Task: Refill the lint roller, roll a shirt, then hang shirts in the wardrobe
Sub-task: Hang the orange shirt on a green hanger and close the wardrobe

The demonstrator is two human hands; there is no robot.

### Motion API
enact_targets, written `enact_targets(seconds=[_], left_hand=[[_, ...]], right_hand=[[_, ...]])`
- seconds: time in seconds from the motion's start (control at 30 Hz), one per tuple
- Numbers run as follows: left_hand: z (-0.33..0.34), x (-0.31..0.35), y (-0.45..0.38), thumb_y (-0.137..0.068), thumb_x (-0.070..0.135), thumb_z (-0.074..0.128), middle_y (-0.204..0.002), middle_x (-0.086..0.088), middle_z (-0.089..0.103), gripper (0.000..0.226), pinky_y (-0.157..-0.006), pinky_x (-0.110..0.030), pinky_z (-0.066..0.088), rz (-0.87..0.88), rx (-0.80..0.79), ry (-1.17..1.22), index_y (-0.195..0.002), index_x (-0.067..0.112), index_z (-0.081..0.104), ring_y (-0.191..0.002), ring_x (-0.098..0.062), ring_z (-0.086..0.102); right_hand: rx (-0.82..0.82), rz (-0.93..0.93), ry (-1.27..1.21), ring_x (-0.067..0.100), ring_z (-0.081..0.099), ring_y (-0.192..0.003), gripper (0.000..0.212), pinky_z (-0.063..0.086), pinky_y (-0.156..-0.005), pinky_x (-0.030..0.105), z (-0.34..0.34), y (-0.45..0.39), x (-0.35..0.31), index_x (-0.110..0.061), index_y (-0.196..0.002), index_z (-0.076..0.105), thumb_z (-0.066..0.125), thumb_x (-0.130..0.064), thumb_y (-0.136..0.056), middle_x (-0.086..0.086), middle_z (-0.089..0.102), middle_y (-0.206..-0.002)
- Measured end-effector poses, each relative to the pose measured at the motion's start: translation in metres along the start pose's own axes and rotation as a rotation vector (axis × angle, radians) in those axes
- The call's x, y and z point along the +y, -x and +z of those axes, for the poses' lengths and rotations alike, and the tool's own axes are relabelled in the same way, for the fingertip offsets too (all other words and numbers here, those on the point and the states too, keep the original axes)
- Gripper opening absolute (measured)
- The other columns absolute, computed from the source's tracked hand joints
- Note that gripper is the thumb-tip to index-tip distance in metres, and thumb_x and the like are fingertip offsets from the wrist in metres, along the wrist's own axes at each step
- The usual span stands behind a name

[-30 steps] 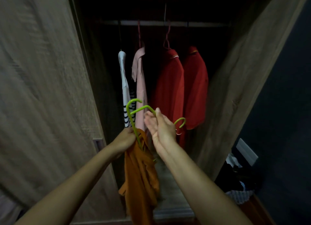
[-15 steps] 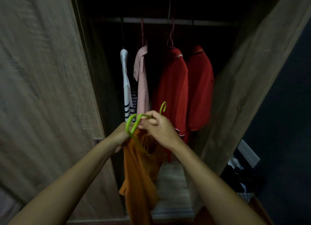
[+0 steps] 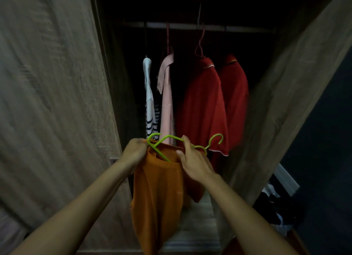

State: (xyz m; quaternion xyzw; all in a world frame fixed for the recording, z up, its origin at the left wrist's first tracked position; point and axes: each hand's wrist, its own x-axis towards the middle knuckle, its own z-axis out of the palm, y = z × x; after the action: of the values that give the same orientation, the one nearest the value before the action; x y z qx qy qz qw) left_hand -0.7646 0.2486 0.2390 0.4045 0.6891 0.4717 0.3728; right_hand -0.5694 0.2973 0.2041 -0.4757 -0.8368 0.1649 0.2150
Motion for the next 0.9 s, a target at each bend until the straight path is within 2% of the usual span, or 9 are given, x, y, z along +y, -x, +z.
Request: enact_targets(seconds=[0.1, 0.2, 0.37, 0.57, 0.67, 0.73, 0.77, 0.83, 0.9], left_hand=[[-0.01, 0.001, -0.005, -0.091, 0.019, 0.049, -0.054, -0.004, 0.049, 0.026, -0.065, -0.034, 0.038, 0.083, 0.171, -0.023, -0.073, 0.011, 0.067, -0.061, -0.023, 0.048], [-0.015, 0.009, 0.005, -0.095, 0.024, 0.046, -0.06, -0.007, 0.055, 0.028, -0.066, -0.035, 0.045, 0.238, 0.186, -0.177, -0.082, 0.01, 0.067, -0.063, -0.027, 0.055], [-0.002, 0.014, 0.024, -0.093, 0.029, 0.056, -0.071, -0.006, 0.065, 0.022, -0.059, -0.03, 0.044, 0.359, -0.041, -0.551, -0.082, 0.017, 0.071, -0.064, -0.016, 0.06], [0.0, 0.013, 0.032, -0.09, 0.033, 0.062, -0.084, -0.005, 0.061, 0.022, -0.061, -0.012, 0.037, 0.466, -0.259, -0.681, -0.088, 0.014, 0.071, -0.077, -0.012, 0.057], [0.002, 0.01, 0.031, -0.094, 0.031, 0.056, -0.07, 0.007, 0.059, 0.017, -0.057, -0.012, 0.04, 0.523, -0.276, -0.655, -0.078, 0.028, 0.062, -0.065, 0.0, 0.057], [0.007, 0.009, 0.032, -0.095, 0.032, 0.054, -0.071, 0.008, 0.061, 0.018, -0.06, -0.015, 0.04, 0.596, -0.212, -0.604, -0.081, 0.026, 0.063, -0.067, 0.0, 0.058], [0.011, 0.009, 0.034, -0.095, 0.033, 0.054, -0.074, 0.007, 0.063, 0.019, -0.062, -0.019, 0.043, 0.62, -0.201, -0.583, -0.084, 0.023, 0.065, -0.068, -0.001, 0.058], [0.02, 0.01, 0.037, -0.093, 0.032, 0.056, -0.073, 0.007, 0.063, 0.018, -0.06, -0.014, 0.041, 0.64, -0.213, -0.563, -0.08, 0.024, 0.065, -0.067, -0.002, 0.058], [0.026, 0.01, 0.039, -0.092, 0.032, 0.059, -0.066, 0.007, 0.06, 0.022, -0.055, -0.014, 0.037, 0.624, -0.214, -0.576, -0.07, 0.028, 0.061, -0.063, -0.002, 0.056]], right_hand=[[-0.032, -0.069, 0.018, 0.022, 0.031, -0.142, 0.055, 0.037, -0.109, 0.04, 0.003, 0.003, 0.003, -0.02, -0.149, 0.017, 0.038, -0.034, -0.101, 0.011, 0.031, -0.155], [-0.059, -0.119, 0.065, 0.017, 0.014, -0.148, 0.056, 0.033, -0.113, 0.044, 0.012, 0.008, 0.005, -0.021, -0.149, 0.017, 0.041, -0.031, -0.1, 0.004, 0.018, -0.16], [-0.016, -0.205, 0.07, 0.014, 0.0, -0.149, 0.065, 0.031, -0.115, 0.044, 0.006, 0.009, -0.018, -0.025, -0.15, 0.011, 0.044, -0.014, -0.094, -0.001, 0.009, -0.162], [-0.119, -0.251, -0.02, 0.009, -0.007, -0.148, 0.079, 0.02, -0.12, 0.039, -0.005, 0.017, -0.03, -0.025, -0.152, 0.013, 0.044, 0.001, -0.085, -0.001, 0.01, -0.162], [-0.076, -0.165, -0.258, 0.013, 0.019, -0.146, 0.068, 0.026, -0.118, 0.039, -0.01, 0.019, -0.033, -0.034, -0.149, 0.024, 0.046, -0.007, -0.09, 0.003, 0.023, -0.158], [0.075, 0.008, -0.69, 0.005, 0.057, -0.117, 0.046, 0.046, -0.103, 0.035, -0.01, 0.017, -0.04, -0.042, -0.135, 0.041, 0.051, -0.02, -0.095, 0.004, 0.057, -0.135], [0.169, 0.141, -0.894, 0.004, 0.065, -0.1, 0.033, 0.051, -0.094, 0.034, -0.008, 0.015, -0.044, -0.043, -0.122, 0.049, 0.054, -0.026, -0.094, 0.003, 0.068, -0.117], [0.339, 0.368, -1.073, 0.015, 0.07, -0.089, 0.012, 0.055, -0.089, 0.042, -0.002, 0.011, -0.046, -0.038, -0.1, 0.054, 0.059, -0.032, -0.091, 0.006, 0.072, -0.098], [0.4, 0.423, -1.033, 0.022, 0.07, -0.085, 0.011, 0.056, -0.083, 0.041, 0.003, 0.013, -0.046, -0.031, -0.088, 0.053, 0.062, -0.025, -0.091, 0.006, 0.071, -0.089]])
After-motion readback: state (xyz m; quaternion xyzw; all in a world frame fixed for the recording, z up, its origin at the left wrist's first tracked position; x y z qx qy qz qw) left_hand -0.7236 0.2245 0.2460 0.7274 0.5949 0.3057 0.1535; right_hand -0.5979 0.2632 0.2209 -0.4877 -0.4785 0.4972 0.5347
